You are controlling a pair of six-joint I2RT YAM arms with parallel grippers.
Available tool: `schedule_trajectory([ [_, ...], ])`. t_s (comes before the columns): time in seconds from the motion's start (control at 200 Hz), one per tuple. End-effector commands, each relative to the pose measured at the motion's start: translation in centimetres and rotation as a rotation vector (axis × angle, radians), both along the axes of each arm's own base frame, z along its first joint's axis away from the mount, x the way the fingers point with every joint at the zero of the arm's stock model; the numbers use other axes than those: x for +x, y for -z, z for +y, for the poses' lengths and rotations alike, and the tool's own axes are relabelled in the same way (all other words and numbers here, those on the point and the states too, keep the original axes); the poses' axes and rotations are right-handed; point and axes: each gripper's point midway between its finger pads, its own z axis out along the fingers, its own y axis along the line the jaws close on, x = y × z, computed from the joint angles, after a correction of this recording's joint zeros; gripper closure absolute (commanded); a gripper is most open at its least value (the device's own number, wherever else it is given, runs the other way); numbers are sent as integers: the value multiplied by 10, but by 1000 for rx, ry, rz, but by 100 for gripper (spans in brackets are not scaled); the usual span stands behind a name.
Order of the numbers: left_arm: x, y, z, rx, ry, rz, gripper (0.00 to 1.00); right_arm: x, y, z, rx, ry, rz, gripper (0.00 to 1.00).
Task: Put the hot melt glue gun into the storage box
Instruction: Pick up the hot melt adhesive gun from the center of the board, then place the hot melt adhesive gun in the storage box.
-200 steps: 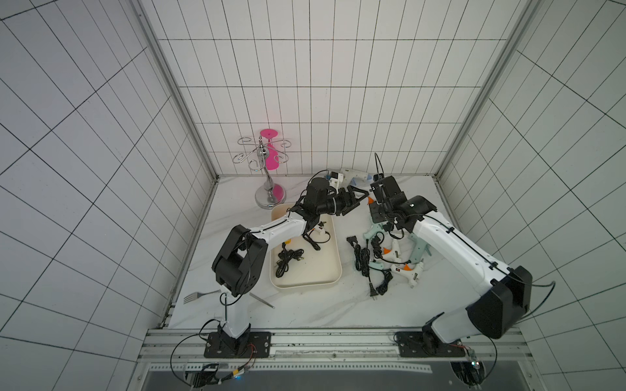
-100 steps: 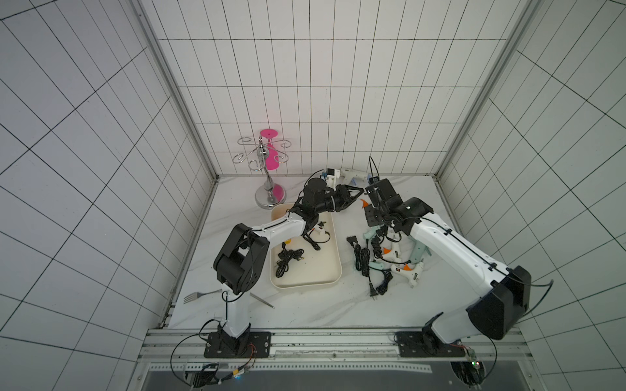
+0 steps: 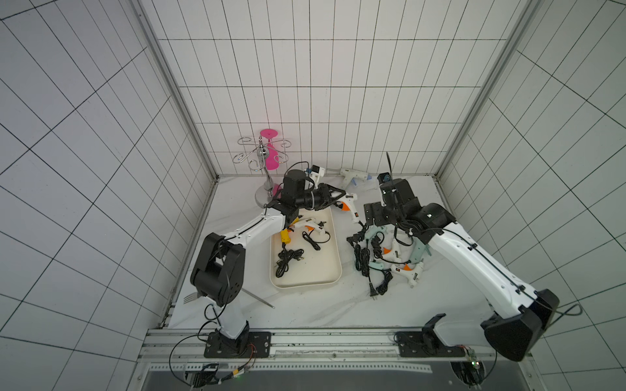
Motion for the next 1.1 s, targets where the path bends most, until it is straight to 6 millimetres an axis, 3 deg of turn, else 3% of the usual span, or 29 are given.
schedule_trajectory([
  [0.0,-26,-17,32,55,44,-32,98,4,-1,-12,25,16,-15,3],
  [0.09,-32,-15,54,116,8,-42,98,9,10,-19,36,32,21,3],
  [0.16,-28,0,71,142,-31,-23,98,13,19,-22,54,44,57,3],
  [0.31,-12,56,101,217,-90,41,98,21,45,-34,57,113,135,3],
  [0.465,5,114,101,283,-67,104,98,16,83,-63,61,247,260,3],
  [0.729,35,172,101,327,-89,123,98,-10,143,-99,78,387,425,4],
  [1.014,71,193,89,255,-140,147,94,-16,199,-109,41,436,561,10],
  [1.094,81,197,88,245,-163,163,90,-10,211,-108,53,439,562,12],
])
